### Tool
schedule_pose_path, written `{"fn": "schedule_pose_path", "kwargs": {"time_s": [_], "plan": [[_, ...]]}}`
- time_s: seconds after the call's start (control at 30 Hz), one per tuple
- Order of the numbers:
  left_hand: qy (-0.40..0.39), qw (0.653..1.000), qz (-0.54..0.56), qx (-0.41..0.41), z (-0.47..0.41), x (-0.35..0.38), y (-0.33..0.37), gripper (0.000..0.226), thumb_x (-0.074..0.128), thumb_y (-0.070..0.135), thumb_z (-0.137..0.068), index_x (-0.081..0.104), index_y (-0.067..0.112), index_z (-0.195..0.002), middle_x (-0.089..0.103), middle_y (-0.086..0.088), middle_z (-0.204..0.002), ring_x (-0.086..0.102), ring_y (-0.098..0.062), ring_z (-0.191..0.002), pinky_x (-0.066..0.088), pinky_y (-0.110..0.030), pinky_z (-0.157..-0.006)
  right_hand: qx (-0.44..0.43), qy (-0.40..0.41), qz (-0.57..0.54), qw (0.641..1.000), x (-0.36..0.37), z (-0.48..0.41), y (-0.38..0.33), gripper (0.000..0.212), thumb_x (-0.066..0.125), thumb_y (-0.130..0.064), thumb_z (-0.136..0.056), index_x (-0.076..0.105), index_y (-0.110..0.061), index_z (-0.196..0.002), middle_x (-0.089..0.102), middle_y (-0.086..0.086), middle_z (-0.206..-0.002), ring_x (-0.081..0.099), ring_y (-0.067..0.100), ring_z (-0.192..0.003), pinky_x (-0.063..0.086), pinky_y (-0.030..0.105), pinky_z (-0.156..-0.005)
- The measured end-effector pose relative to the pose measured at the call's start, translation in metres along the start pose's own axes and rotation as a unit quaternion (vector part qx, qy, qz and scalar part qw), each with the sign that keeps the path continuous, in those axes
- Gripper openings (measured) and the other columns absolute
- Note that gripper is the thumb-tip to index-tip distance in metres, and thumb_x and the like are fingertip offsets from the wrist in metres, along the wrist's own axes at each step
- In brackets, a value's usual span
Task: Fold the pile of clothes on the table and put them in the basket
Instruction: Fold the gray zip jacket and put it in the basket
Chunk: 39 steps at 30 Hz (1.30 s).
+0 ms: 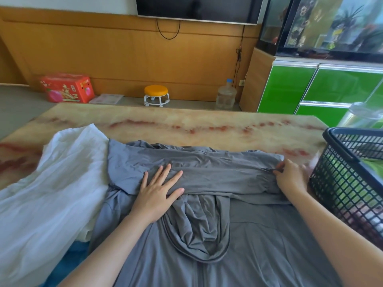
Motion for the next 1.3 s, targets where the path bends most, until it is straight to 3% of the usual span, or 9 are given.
{"fn": "schedule_pose_path", "kwargs": {"time_s": [0.13,0.27,0.37,0.47,0.57,0.77,0.9,1.03,1.3], "plan": [[0.001,1.0,0.005,-0.003,0.0,0.0,0.0,0.087,-0.025,0.083,-0.059,-0.005,0.057,-0.14,-0.016,0.016,-0.155,-0.018,-0.004,-0.142,-0.01,-0.043,-0.117,-0.069,0.038,-0.023,0.997,-0.01,0.012,-0.01,0.027,0.061,-0.023,-0.09,0.057,-0.009,-0.113,0.043,0.012,-0.124,0.049,0.032,-0.102,0.04,0.037,-0.077],[-0.002,1.0,0.009,-0.002,0.0,0.0,0.0,0.081,-0.018,0.081,-0.065,-0.004,0.056,-0.141,-0.015,0.016,-0.155,-0.017,-0.004,-0.142,-0.01,-0.043,-0.117,-0.147,-0.019,0.057,0.987,-0.011,0.04,-0.013,0.024,0.068,-0.042,-0.082,0.061,-0.02,-0.091,0.05,-0.002,-0.098,0.049,0.026,-0.097,0.041,0.038,-0.08],[-0.001,1.0,0.008,0.001,0.0,0.0,-0.001,0.08,-0.016,0.081,-0.067,-0.003,0.055,-0.141,-0.015,0.016,-0.155,-0.017,-0.005,-0.142,-0.01,-0.043,-0.117,-0.14,-0.098,0.022,0.985,0.004,0.056,0.002,0.011,0.07,-0.022,-0.082,0.059,-0.024,-0.079,0.048,-0.003,-0.092,0.052,0.028,-0.094,0.039,0.034,-0.075],[-0.01,1.0,0.011,-0.004,0.0,-0.001,-0.001,0.074,-0.008,0.077,-0.072,-0.002,0.054,-0.143,-0.015,0.015,-0.155,-0.017,-0.004,-0.142,-0.011,-0.042,-0.117,-0.152,-0.02,-0.036,0.988,-0.011,0.051,0.001,0.018,0.069,-0.008,-0.081,0.062,-0.022,-0.073,0.052,-0.001,-0.084,0.05,0.026,-0.089,0.035,0.033,-0.075],[-0.002,1.0,0.028,-0.007,0.001,-0.003,0.0,0.077,-0.009,0.077,-0.072,0.0,0.051,-0.144,-0.011,0.016,-0.156,-0.015,-0.003,-0.142,-0.011,-0.041,-0.117,-0.195,0.041,0.005,0.98,-0.022,0.052,-0.007,0.01,0.069,-0.004,-0.079,0.07,-0.014,-0.078,0.058,0.004,-0.085,0.043,0.025,-0.087,0.033,0.035,-0.077],[0.006,0.995,0.102,-0.016,0.003,-0.008,0.001,0.066,0.007,0.064,-0.087,0.008,0.04,-0.148,0.001,0.017,-0.157,-0.007,0.001,-0.143,-0.009,-0.036,-0.118,-0.132,-0.034,0.101,0.985,0.005,0.066,0.007,0.013,0.062,-0.015,-0.087,0.067,-0.024,-0.094,0.059,0.0,-0.104,0.039,0.025,-0.104,0.021,0.036,-0.085],[0.125,0.983,0.131,-0.02,0.02,-0.031,-0.003,0.043,0.038,0.025,-0.1,0.037,0.024,-0.143,0.033,0.006,-0.15,0.026,-0.009,-0.14,0.018,-0.033,-0.117,-0.163,-0.012,0.111,0.98,-0.005,0.083,-0.022,0.026,0.063,-0.012,-0.085,0.067,-0.019,-0.11,0.06,0.006,-0.112,0.039,0.03,-0.111,0.026,0.04,-0.091],[0.291,0.949,0.041,-0.112,0.069,-0.072,-0.027,0.036,0.069,0.0,-0.076,0.063,0.013,-0.11,0.058,-0.006,-0.11,0.058,-0.027,-0.096,0.053,-0.039,-0.075,-0.218,-0.111,-0.015,0.97,0.01,0.124,-0.092,0.02,0.058,-0.018,-0.091,0.067,-0.018,-0.109,0.063,0.0,-0.111,0.048,0.022,-0.11,0.039,0.031,-0.085],[0.089,0.949,0.006,-0.301,0.123,-0.083,-0.063,0.031,0.054,0.046,-0.09,0.054,0.017,-0.101,0.063,-0.003,-0.101,0.061,-0.022,-0.097,0.045,-0.03,-0.074,-0.244,-0.27,-0.112,0.925,0.068,0.201,-0.249,0.031,0.046,-0.039,-0.095,0.062,-0.017,-0.11,0.066,0.002,-0.107,0.062,0.021,-0.081,0.048,0.03,-0.065]]}}
Point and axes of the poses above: each hand's wrist, its own z-axis away from the middle knuckle, its own x-axis out of the palm, y = z × x, the point moved 4 cm from there along -z, towards the middle knuckle
